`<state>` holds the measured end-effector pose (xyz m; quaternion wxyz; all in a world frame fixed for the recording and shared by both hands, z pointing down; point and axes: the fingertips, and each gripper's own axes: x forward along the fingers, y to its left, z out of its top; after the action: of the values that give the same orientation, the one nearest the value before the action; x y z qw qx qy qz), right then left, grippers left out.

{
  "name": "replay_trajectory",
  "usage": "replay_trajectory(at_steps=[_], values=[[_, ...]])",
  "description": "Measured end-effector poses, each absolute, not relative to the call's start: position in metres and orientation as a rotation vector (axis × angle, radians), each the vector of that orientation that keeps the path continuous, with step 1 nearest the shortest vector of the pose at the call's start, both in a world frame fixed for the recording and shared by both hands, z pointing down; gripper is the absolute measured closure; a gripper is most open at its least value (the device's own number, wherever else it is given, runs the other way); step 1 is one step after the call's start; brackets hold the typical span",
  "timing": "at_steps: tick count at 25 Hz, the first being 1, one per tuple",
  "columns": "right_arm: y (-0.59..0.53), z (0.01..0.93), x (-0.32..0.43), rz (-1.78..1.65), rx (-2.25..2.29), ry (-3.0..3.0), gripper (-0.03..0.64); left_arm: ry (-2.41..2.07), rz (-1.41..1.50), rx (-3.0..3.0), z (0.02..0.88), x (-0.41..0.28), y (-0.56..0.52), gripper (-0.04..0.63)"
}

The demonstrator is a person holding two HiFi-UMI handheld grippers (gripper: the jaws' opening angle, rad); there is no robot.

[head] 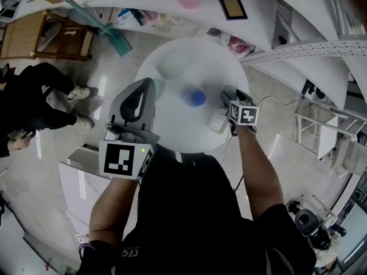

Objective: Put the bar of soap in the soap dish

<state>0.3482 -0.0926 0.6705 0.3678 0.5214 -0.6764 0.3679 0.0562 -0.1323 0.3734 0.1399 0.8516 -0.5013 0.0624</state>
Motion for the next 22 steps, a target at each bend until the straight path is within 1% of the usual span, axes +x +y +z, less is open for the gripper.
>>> replay_trajectory(at_steps=[14,22], values=[[-0.095,0.679,0.350,0.904,1.342,-1.667,0.324,-1.508,0.214,2.410,0.372,0.052,-0.143,0.588],[-0.091,0.679,0.347,0.889,1.360,-1.659,0.324,-1.459,0.213,2.417,0.381,0.058,-0.125,0.588]])
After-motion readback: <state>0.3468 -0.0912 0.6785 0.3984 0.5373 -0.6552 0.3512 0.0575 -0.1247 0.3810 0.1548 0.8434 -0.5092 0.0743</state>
